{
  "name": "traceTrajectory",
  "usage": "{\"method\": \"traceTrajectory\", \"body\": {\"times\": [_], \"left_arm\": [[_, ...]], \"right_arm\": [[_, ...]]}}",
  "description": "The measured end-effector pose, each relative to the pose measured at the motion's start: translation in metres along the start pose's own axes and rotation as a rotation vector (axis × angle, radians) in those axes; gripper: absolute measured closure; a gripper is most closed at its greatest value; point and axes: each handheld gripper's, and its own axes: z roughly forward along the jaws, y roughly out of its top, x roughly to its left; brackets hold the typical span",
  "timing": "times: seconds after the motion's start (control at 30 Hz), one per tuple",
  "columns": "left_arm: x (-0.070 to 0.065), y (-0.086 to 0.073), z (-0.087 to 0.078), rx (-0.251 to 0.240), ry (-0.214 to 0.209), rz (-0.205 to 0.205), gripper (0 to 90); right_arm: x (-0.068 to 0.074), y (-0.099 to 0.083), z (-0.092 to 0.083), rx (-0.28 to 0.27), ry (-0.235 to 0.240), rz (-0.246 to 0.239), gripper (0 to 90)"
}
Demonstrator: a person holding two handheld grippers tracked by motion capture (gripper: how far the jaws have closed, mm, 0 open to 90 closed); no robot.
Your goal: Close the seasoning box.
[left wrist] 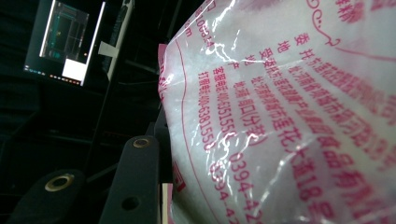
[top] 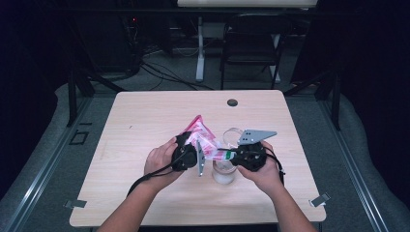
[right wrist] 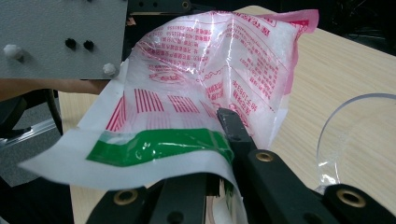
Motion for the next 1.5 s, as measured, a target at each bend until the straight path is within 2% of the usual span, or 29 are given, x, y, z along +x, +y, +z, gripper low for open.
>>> {"method": "traceTrajectory", "body": {"times": [0.37, 0.67, 0.83, 1.1, 1.5], "left_arm": [[0.000, 0.003, 0.000, 0.012, 0.029, 0.046, 63.4], [0.001, 0.006, -0.002, 0.012, 0.068, 0.091, 63.5], [0.001, 0.006, -0.002, 0.004, 0.080, 0.098, 63.5], [0.002, 0.009, -0.004, 0.005, 0.102, 0.137, 63.5], [0.003, 0.013, -0.004, -0.002, 0.113, 0.163, 63.5]], "right_arm": [[-0.002, -0.002, 0.001, 0.008, 0.001, 0.002, 88.4], [-0.003, -0.003, 0.001, 0.013, 0.003, 0.004, 88.4], [-0.004, -0.004, 0.001, 0.010, 0.005, 0.011, 88.5], [-0.005, -0.005, 0.000, 0.017, 0.008, 0.011, 88.5], [-0.006, -0.007, -0.002, 0.018, 0.005, 0.016, 88.5]]}}
